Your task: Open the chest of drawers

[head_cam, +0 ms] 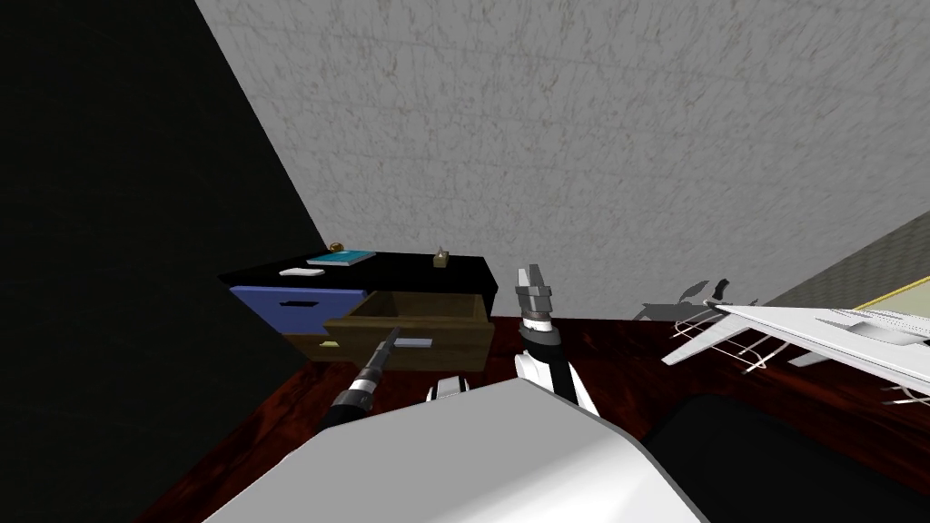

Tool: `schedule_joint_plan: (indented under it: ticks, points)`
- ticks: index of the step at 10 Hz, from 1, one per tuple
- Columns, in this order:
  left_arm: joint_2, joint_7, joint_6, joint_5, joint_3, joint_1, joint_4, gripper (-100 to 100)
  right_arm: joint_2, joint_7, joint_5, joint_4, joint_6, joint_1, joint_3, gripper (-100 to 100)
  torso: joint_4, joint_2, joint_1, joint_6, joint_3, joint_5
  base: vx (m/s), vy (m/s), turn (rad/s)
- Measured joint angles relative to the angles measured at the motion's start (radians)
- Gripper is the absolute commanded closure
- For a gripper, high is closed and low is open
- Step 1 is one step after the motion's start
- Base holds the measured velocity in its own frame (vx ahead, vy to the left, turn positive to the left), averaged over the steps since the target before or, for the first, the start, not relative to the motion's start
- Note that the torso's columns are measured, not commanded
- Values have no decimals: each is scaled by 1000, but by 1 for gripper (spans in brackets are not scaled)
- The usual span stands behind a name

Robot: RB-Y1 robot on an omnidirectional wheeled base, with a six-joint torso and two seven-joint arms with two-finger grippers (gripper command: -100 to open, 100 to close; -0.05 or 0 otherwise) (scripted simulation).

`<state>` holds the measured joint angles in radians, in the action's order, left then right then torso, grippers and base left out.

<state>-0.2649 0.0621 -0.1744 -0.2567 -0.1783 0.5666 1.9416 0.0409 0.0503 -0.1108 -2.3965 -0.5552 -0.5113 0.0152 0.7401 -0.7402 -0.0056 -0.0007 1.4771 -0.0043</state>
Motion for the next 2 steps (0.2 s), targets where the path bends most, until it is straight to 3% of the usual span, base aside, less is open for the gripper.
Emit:
schedule_joint_plan:
  ticks: [2]
  points:
    - [0, -1, -1, 1, -1, 1, -3, 0, 0, 0, 0, 0, 0, 0, 0, 0, -1, 1, 1, 0, 0, 1, 0, 0, 0]
